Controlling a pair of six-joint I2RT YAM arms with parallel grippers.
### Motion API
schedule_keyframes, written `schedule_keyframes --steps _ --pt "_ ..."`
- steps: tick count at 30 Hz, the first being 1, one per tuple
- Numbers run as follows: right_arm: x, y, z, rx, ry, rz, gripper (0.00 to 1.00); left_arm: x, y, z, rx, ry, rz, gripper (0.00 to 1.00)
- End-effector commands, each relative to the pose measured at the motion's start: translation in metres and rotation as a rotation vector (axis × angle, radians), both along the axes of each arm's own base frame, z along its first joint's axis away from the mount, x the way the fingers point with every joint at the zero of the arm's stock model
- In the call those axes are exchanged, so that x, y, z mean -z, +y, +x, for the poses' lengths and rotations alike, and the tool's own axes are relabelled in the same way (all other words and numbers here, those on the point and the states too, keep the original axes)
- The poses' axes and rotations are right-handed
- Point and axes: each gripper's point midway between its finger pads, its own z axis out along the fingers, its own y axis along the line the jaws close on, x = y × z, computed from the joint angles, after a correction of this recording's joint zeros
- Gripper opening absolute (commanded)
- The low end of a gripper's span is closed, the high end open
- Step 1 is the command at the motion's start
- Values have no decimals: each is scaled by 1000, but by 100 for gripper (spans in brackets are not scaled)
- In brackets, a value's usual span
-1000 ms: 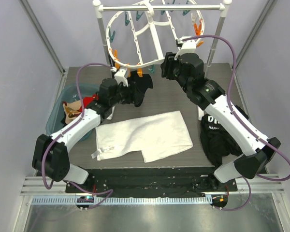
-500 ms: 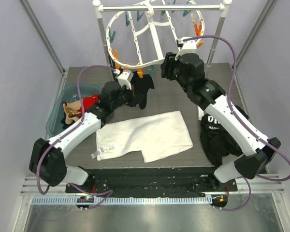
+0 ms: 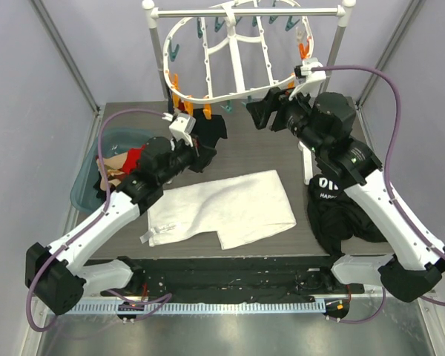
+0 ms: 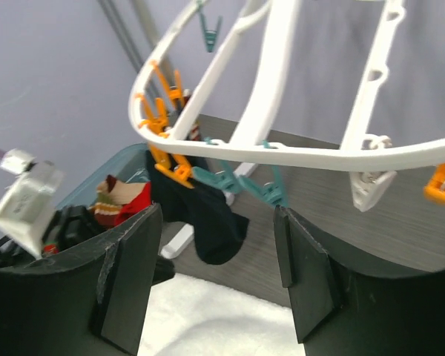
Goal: Remove the socks clipped to the hanger
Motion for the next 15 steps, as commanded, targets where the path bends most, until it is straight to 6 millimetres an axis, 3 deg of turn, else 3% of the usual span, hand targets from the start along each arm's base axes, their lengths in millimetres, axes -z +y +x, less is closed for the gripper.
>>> schedule_keyframes --steps 1,3,4,7,15 --pt "-27 27 -24 -215 -129 46 69 2 18 1 -84 -18 31 1" --pt "-29 32 -25 -239 -130 60 69 0 32 11 -175 -33 44 17" --pt "-28 36 -23 -248 -125 65 69 0 37 14 -209 -35 48 41" --pt "-29 37 -22 -248 -114 77 68 5 54 27 -312 -66 102 64" --pt "-22 34 -20 -224 -101 67 68 14 54 59 -306 -60 174 68"
